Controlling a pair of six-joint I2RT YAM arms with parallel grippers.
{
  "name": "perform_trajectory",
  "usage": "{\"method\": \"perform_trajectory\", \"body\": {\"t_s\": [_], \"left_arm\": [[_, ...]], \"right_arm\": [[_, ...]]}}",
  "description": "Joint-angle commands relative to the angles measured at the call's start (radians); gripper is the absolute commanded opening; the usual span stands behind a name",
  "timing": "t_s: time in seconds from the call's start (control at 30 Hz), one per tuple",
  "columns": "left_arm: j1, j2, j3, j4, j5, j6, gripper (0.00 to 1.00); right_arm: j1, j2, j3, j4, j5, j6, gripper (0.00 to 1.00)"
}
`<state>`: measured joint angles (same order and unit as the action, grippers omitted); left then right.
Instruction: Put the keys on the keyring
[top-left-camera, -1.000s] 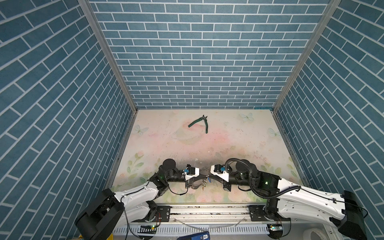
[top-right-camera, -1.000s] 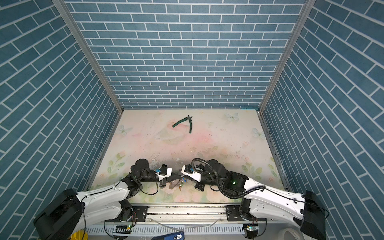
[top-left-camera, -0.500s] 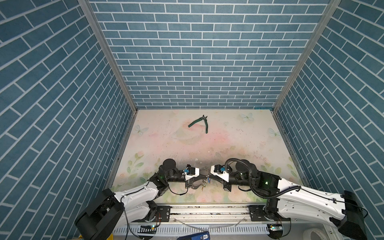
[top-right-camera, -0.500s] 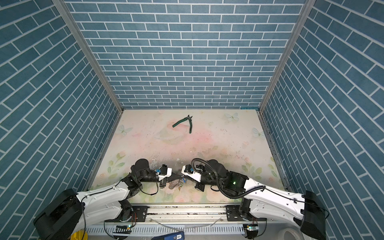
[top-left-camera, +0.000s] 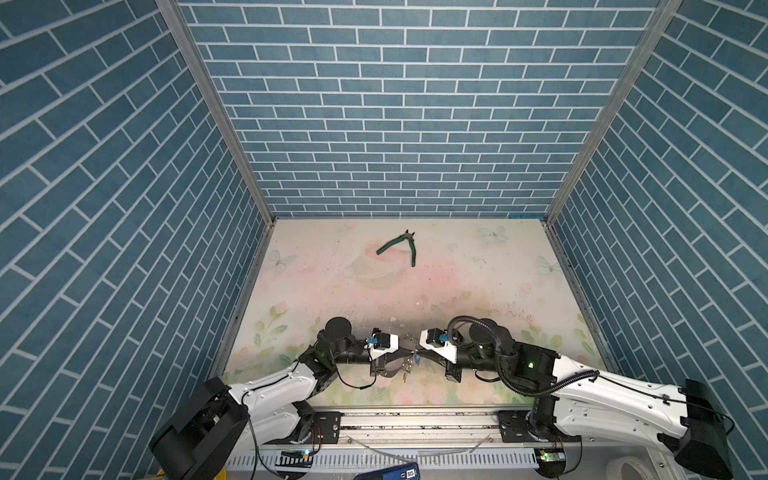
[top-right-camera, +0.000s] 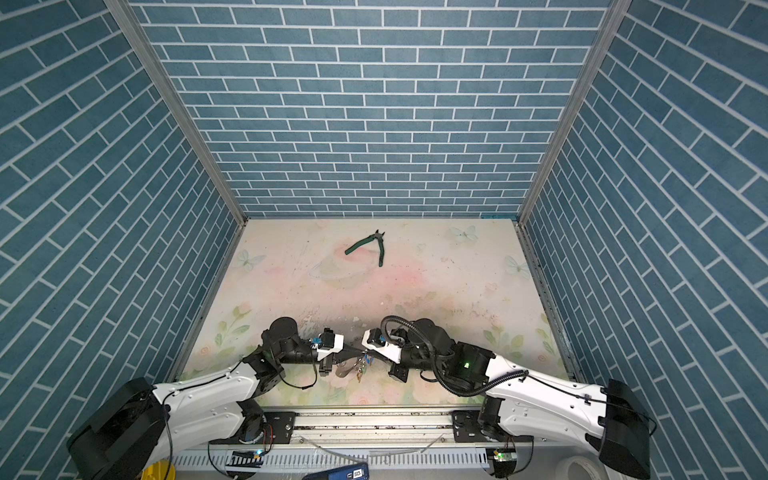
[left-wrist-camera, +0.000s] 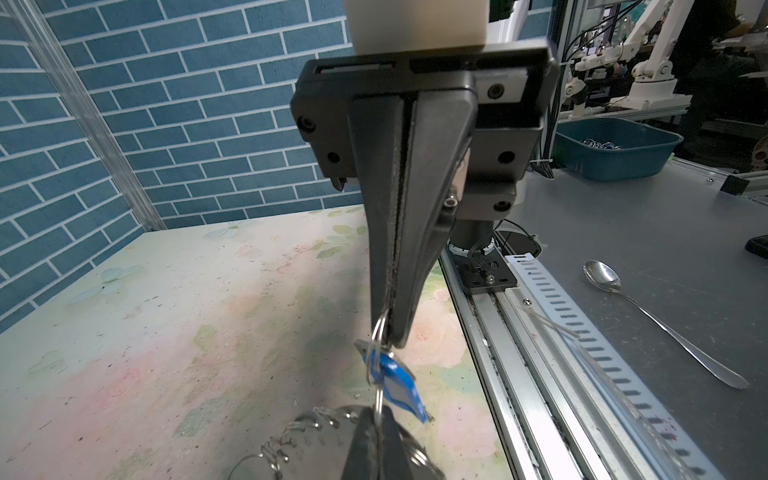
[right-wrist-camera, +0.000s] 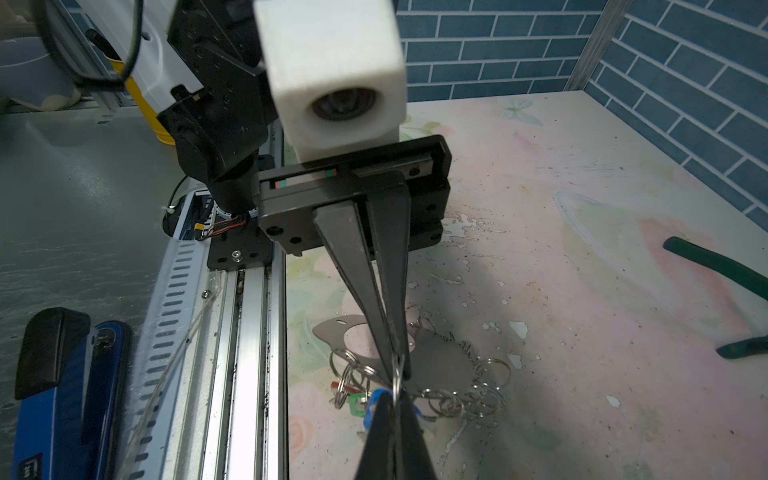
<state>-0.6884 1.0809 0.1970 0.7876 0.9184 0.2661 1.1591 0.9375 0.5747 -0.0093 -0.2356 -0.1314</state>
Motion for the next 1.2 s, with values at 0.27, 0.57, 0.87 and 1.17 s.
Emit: {"method": "perform_trajectory", "body": {"t_s": [0.27, 0.57, 0.87, 1.17], "left_arm": [[0.007, -0.023, 0.019, 0.196, 0.017, -0.028, 0.0], [0.007, 0.01, 0.024, 0.298, 0.052, -0.089, 0.0], [0.007, 0.006, 0.032, 0.246, 0.05, -0.067, 0.0], [0.006, -0.025, 0.042, 0.087, -0.015, -0.007, 0.0]], "right_arm": [[0.017, 0.042, -0.06, -0.096, -0.009, -0.025, 0.0], [0.017, 0.092, -0.04, -0.103, -0.003, -0.033, 0.0], [0.018, 0.038, -0.042, -0.102, 0.026, -0.024, 0.0], [0.017, -0.087, -0.05, -0.084, 0.173, 0.007, 0.0]]}}
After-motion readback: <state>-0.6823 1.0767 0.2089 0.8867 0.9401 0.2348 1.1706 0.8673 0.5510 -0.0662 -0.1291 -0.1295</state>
